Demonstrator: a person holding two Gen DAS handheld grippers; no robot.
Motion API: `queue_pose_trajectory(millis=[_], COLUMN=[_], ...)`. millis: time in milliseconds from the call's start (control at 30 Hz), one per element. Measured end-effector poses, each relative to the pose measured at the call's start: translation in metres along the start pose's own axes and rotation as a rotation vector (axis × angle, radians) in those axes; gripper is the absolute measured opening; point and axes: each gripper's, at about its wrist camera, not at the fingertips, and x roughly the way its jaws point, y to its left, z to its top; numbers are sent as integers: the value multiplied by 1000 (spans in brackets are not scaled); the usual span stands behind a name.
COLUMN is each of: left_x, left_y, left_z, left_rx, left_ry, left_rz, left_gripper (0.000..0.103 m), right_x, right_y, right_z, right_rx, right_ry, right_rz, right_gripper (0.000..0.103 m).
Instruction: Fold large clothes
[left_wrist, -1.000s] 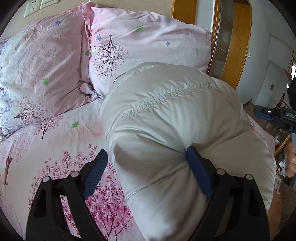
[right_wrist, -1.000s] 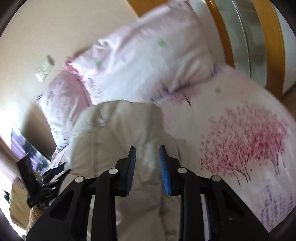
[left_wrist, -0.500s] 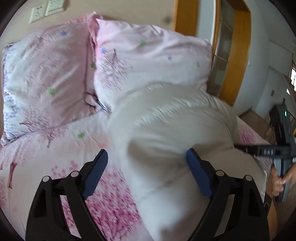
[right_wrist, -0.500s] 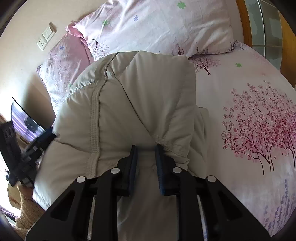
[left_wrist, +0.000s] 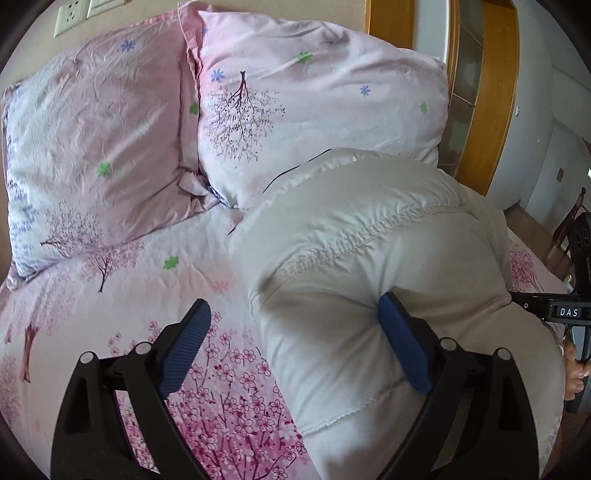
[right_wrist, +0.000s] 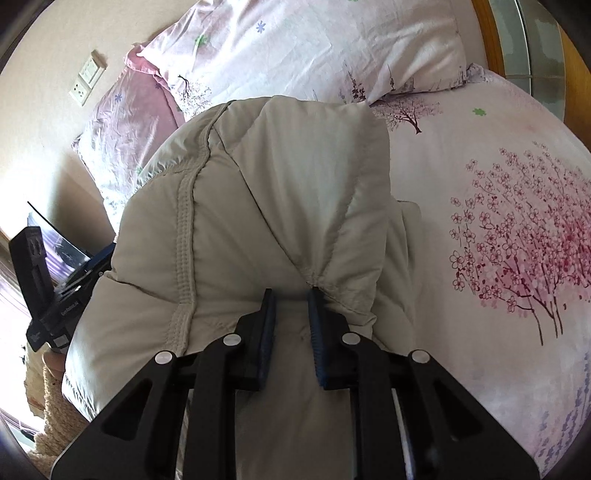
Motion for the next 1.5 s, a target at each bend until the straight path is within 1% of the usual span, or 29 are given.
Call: queue_pose_trajectory(millis=[167,400,467,600,767,867,1000,1133,1300,1400,1433,1500], left_x=[-1,-24,-30,-43,-58,-63,-64,-58,-50,-47,-46,-45], left_y=[-2,-6,-9,-14,-23,-30,-38,-39,-47,-50,-50,-49], left_z=[-2,-3,-4,-7,-13,-18,-28,-34,-42,-44,-44,-45], left_rx=[-3,15,25,43,72,94,121,120,125,132,136,142], left_ry=[-17,-70,-79,-94,-105,-108,-109,-97,-87,-80,-76,-71], left_rz=[16,45,54,43,31,35,48,36,30,38,43,44], left_gripper=[93,91,91,91,91,91,91,91,92,92,92,92], right_x=[1,-2,-5,-19,-43,-53,-54,-37,-20,-21,-27,-42], right_y=[-3,-8,-8,2,13,15,14,6,-9,-6,-3,2], right_z=[0,-3,-4,-12,-31,-40,-49,-56,-59,-55,-48,-33], right_rx=[16,52,60,19,-38,-53,-71,-70,-15,-12,-1,3], right_ry=[-3,-15,-33,-98,-190,-216,-206,-159,-124,-105,-102,-161], right_rz=[18,56,61,31,25,25,-8,-80,-72,-92,-99,-76], right_gripper=[16,17,17,19,21,21,22,21,22,22,22,22])
